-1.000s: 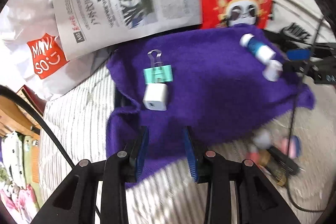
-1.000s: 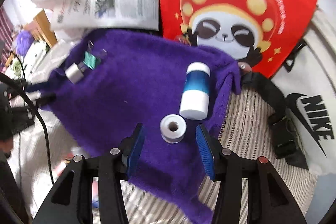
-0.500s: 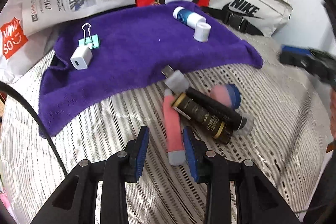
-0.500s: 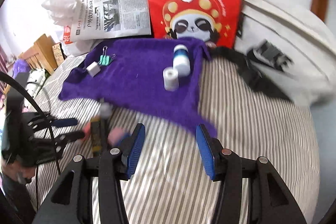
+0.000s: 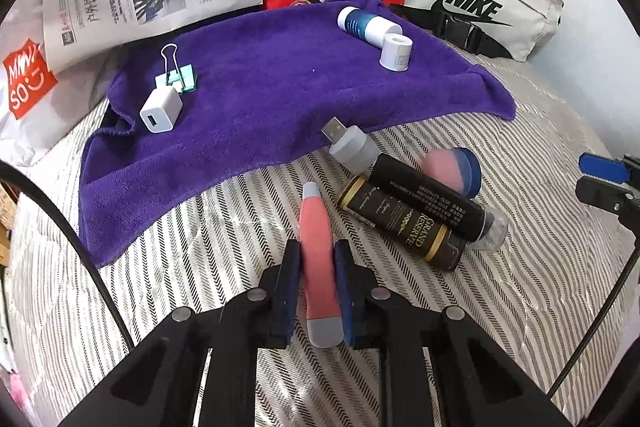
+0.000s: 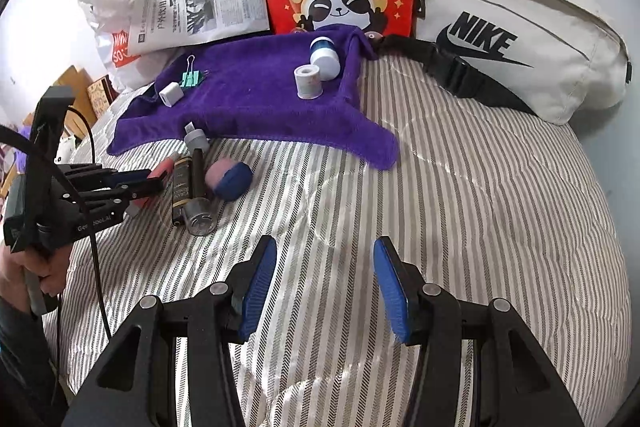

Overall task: Organize rigid objects
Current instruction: 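Lower the left gripper and grasp the pink tube, then grasp the pink-and-blue round container with the right gripper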

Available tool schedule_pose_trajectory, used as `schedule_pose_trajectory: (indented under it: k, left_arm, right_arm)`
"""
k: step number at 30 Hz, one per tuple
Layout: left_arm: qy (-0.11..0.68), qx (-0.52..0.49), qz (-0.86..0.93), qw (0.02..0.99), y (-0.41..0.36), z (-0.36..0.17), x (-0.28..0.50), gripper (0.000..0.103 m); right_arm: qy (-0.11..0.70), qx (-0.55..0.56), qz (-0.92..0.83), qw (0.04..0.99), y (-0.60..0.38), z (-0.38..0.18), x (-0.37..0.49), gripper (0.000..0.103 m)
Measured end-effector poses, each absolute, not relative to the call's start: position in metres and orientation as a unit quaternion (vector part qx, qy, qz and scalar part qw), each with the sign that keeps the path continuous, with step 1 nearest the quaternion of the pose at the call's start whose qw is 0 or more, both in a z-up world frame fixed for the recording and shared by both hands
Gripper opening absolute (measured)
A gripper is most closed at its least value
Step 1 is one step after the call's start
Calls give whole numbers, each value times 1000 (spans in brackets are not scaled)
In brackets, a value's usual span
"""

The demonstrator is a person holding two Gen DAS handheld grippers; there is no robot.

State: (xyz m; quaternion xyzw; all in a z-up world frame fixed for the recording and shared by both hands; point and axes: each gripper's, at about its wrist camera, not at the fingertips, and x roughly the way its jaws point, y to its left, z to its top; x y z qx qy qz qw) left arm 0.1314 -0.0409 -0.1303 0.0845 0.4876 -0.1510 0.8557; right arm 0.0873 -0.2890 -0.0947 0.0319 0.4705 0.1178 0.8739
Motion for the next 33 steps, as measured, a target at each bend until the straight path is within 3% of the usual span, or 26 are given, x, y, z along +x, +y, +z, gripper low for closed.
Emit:
schedule_pose_trajectory:
  k: [12,18,33]
  left_arm:
    - [489,100,-91,862,-26,-129,144,17]
    - [492,53,-87,865,15,-128,149,17]
    - [468,65,-96,876,15,-130,142,18]
  right_arm:
    - [479,46,167,861,-263,-103,103,50]
    - [486,1,171,857,-234,-108,126,50]
    - [490,-67,214,842,-191,-129,162,51]
